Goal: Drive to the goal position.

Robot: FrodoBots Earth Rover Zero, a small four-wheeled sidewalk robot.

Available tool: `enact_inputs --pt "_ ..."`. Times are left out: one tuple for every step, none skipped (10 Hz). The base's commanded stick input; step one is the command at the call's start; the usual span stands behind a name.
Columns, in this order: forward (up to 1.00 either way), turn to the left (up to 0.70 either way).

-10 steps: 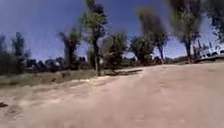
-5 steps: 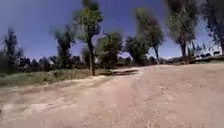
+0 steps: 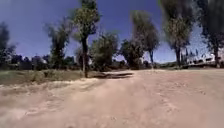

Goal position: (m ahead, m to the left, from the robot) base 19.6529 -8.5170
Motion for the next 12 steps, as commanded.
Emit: enact_inputs --pt "0.7 0.0" --pt "0.7 0.0" --pt "0.7 0.0" --pt "0.7 0.0" --pt "0.7 0.0" --pt "0.7 0.0" --pt "0.7 0.0" --pt "0.7 0.0" --pt "0.7 0.0" --pt "0.7 0.0" --pt "0.7 0.0" --pt "0.7 0.0"
